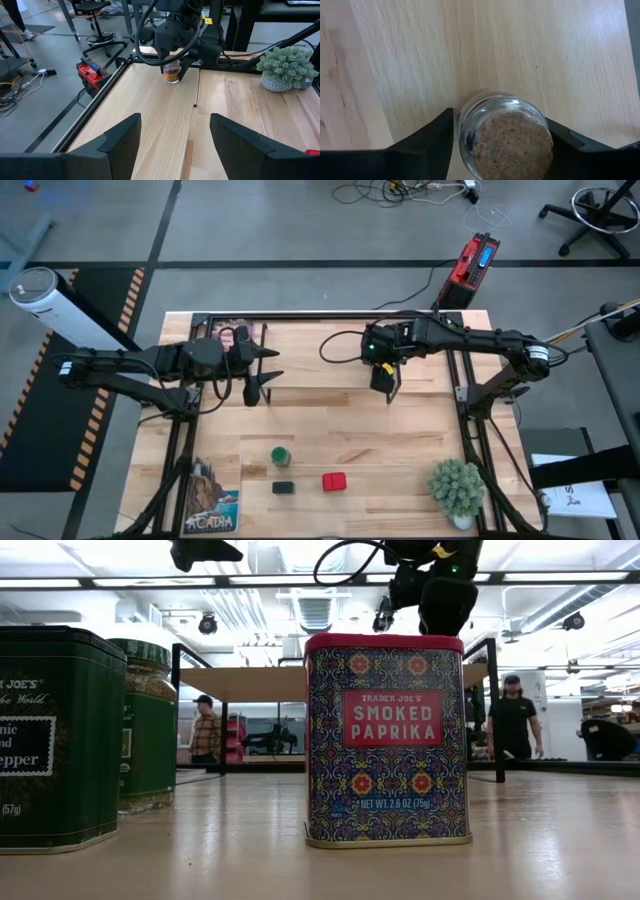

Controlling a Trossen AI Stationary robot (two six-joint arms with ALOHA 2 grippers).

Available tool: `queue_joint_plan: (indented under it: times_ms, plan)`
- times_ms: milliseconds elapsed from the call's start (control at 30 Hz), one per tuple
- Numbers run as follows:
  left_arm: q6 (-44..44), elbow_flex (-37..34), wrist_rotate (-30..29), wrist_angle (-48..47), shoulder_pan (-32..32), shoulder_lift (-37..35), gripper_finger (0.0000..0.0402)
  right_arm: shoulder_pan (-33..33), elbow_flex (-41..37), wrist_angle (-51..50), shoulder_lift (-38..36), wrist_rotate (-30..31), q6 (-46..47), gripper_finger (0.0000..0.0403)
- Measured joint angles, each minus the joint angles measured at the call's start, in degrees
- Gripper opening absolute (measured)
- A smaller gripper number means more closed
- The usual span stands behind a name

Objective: Shelf spices
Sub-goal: Remove the transparent seasoning bottle from the shelf

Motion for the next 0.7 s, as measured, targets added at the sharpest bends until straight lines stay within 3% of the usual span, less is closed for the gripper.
queue_joint_plan:
  times_ms: [200, 500, 700]
  plan:
    - [0.0, 0.0, 0.0, 0.0, -0.02, 0.0, 0.0226, 0.0, 0.07, 0.05, 0.0, -0.09, -0.14, 0.0169]
    - [0.0, 0.0, 0.0, 0.0, -0.02, 0.0, 0.0226, 0.02, 0.07, -0.02, 0.0, -0.09, -0.07, 0.0187]
    - [0.0, 0.0, 0.0, 0.0, 0.0, 0.0, 0.0226, 0.02, 0.07, -0.26, -0.66, -0.13, -0.05, 0.0169]
